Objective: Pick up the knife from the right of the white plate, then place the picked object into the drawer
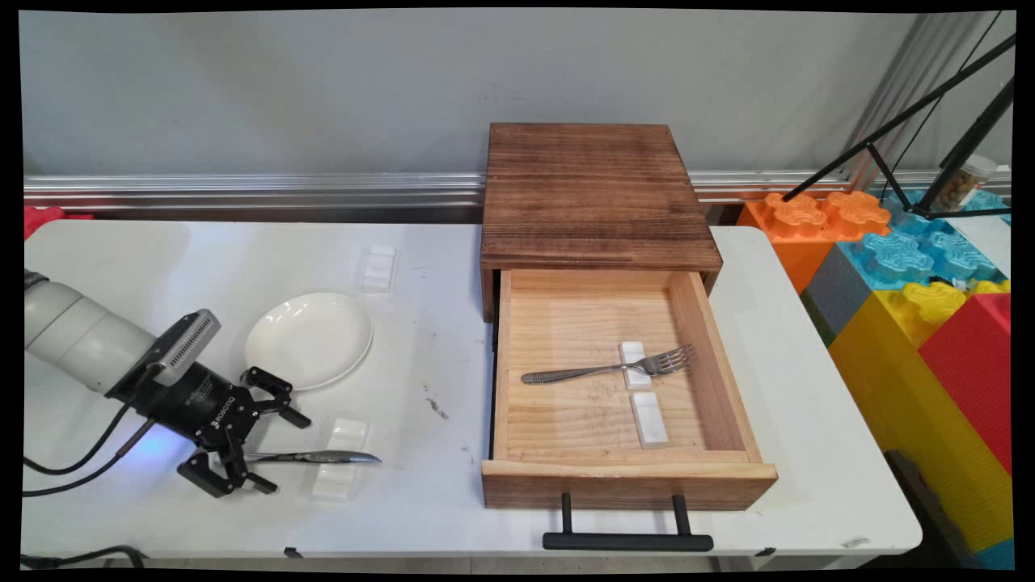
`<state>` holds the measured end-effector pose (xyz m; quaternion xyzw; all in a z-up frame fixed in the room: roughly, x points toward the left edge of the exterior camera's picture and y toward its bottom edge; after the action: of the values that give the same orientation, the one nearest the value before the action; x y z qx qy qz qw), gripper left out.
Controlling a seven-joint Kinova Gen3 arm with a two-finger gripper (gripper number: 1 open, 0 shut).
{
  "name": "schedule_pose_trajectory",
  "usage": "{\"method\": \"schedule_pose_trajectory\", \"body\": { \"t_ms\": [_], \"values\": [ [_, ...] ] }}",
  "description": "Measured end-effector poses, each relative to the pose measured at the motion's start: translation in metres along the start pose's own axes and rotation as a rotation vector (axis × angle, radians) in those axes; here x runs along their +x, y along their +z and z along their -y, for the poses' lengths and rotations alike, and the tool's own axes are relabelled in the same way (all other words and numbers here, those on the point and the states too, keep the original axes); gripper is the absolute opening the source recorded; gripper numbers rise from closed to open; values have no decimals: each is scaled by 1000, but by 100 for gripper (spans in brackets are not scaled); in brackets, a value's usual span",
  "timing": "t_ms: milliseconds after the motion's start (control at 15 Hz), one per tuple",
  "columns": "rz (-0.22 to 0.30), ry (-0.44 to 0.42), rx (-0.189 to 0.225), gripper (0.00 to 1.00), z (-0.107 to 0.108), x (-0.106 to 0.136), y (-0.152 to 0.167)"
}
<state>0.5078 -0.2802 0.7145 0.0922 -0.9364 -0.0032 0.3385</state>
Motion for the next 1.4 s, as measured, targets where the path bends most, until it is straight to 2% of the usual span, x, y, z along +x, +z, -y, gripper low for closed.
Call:
{"method": "schedule_pose_trajectory", "body": {
  "t_ms": [533,600,1000,1400],
  "values": [
    [-4,13,16,100,-4,-1,5],
    [-5,15,18,0,-4,-1,5],
    [-1,19,24,0,-4,-3,6],
    [8,21,9,0,-6,-5,-1]
  ]
}}
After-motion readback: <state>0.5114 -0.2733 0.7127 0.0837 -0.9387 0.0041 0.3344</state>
